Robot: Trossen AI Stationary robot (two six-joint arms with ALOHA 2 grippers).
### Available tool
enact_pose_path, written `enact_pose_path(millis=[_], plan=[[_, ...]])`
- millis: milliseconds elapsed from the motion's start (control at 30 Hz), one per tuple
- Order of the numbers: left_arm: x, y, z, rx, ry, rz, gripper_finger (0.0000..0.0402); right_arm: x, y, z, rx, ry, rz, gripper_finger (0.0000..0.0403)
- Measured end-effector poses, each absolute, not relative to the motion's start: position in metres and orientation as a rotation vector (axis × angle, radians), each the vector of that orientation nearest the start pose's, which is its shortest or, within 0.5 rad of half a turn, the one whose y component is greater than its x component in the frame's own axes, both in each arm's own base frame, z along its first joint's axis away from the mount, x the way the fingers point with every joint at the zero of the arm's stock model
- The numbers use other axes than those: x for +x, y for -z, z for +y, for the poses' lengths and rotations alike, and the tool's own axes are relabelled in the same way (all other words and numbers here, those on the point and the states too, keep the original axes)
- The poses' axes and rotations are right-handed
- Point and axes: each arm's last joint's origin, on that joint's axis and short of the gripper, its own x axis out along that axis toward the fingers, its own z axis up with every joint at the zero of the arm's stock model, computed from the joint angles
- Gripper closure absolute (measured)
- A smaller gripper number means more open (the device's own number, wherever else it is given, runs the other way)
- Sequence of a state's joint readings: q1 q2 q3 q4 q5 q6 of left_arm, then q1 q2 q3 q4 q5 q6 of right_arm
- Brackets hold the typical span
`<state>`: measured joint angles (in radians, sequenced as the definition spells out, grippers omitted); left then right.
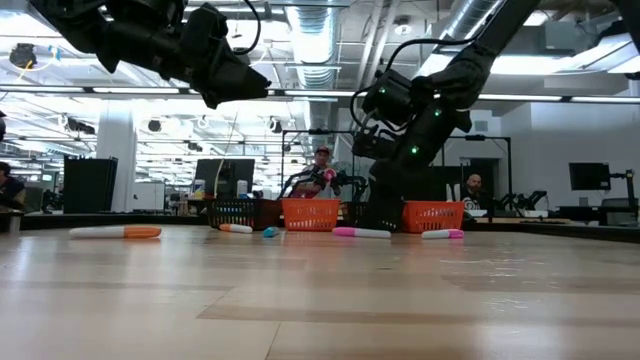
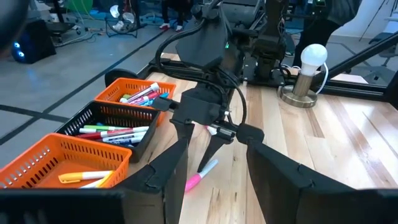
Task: Pick & Place Markers
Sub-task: Put the left small pink highlighter pen into the left orange basket
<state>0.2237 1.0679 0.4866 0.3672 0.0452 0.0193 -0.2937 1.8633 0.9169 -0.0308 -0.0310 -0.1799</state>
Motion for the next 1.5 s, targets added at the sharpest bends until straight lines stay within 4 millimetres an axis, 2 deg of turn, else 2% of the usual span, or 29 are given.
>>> enact_pose_path(millis=[600,900,1400,1500], plan=[[0.220,-0.230,0.049,-0.008,-0.176,0.215,0.0242,0.327,-0.112,-0.092,0.060,0.020,0.976,0.0185],[0.220,-0.230,0.049,-0.008,-0.176,0.215,0.0242,0.323,-0.126,-0.085,0.049,-0.009,0.966,0.0189],[0.220,-0.230,0.049,-0.008,-0.176,0.216,0.0242,0.326,-0.128,-0.080,0.008,-0.035,0.947,0.0194],[0.220,-0.230,0.049,-0.008,-0.176,0.215,0.0242,0.325,-0.135,-0.079,0.005,-0.033,0.934,0.0199]])
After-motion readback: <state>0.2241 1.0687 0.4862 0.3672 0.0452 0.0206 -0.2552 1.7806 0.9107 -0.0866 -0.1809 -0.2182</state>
